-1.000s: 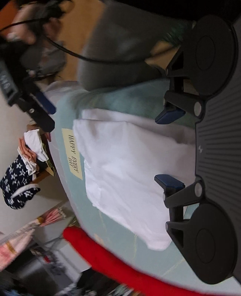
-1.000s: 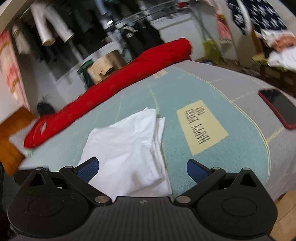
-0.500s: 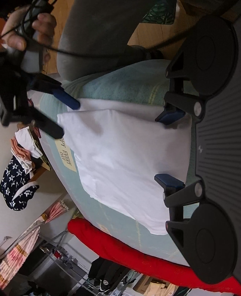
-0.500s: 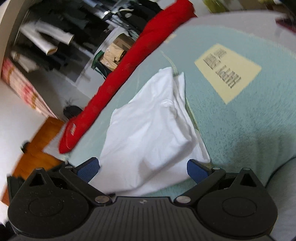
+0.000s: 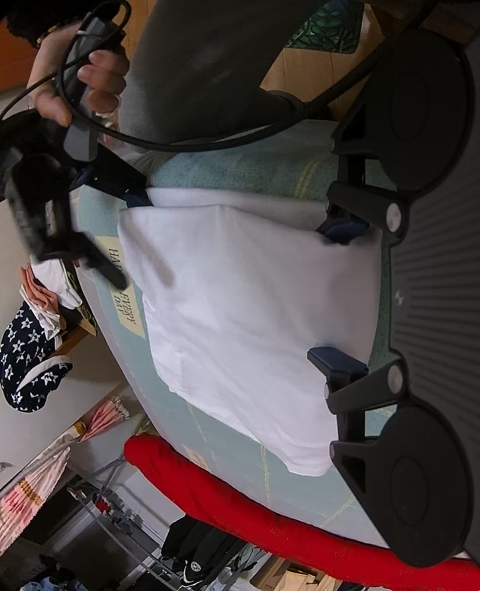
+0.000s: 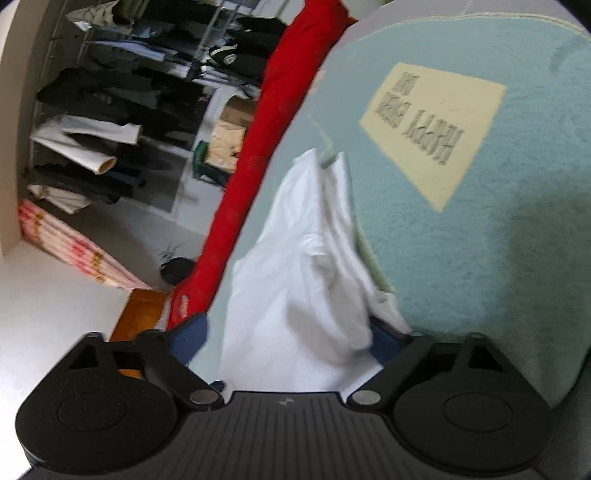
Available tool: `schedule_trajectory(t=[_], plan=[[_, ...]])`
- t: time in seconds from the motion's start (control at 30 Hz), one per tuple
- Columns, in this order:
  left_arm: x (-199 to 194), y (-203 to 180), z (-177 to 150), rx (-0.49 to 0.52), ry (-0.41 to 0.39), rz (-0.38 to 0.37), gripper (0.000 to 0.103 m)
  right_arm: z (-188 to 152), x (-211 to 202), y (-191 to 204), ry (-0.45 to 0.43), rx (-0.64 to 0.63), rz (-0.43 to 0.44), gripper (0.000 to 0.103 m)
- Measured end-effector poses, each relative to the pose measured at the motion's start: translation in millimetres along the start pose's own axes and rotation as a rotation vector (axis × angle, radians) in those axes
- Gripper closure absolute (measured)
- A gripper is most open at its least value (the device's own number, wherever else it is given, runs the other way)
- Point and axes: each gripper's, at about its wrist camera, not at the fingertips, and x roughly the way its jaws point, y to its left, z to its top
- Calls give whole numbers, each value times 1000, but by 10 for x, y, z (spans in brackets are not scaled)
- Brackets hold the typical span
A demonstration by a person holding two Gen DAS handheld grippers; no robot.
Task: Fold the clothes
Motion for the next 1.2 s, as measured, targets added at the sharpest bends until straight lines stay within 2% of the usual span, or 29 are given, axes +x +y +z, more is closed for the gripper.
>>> schedule_trajectory(t=[0.03,0.07,0.1,0.13,0.17,0.2,0.23,0.3,0.33,0.4,0.47,0.57,0.8,0.87,0.93,1.03,1.13,1.2], plan=[[3,3,-5,0,-2,-1,43,-9,-17,-55,-6,12,-20,44],[8,7,-13,1,-3,-2,43,-17,-34,-110,-11,23,-39,72],[13,11,-18,1,-4,-3,43,-29,-52,-209,-15,59,-38,88],[15,10,-24,2,-3,-5,43,-44,-71,-338,-17,111,-22,98],[14,5,-31,5,-2,-7,45,-59,-88,-429,-21,151,5,98],[8,-2,-34,12,-2,-6,53,-67,-90,-432,-21,156,9,98],[-1,-7,-37,21,-4,-5,66,-70,-81,-396,-18,143,-7,98],[-31,-26,-41,39,-15,-2,82,-67,-62,-335,-13,130,-32,97],[-48,-43,-42,53,-19,5,89,-65,-66,-304,-13,126,-41,96],[-91,-86,-52,92,-26,28,95,-61,-90,-239,-17,121,-56,95],[-135,-74,-67,105,-33,23,96,-61,-117,-162,-22,109,-74,92],[-166,-20,-80,84,-39,-4,96,-76,-232,-19,-41,65,-102,92],[-99,-39,-106,96,-36,-50,96,-111,-292,36,-40,55,-104,93],[-89,-25,-77,85,-39,-53,94,-86,-246,4,-36,70,-90,81],[-83,-32,-60,90,-44,-47,90,-60,-178,-32,-28,87,-82,75],[-46,-47,-57,95,-38,-46,92,-17,-29,-35,-20,70,-71,76],[-24,-51,-67,79,-30,-51,95,10,59,5,-19,8,-109,91],[-35,-45,-85,68,-28,-58,96,-9,51,25,-17,-8,-125,93]])
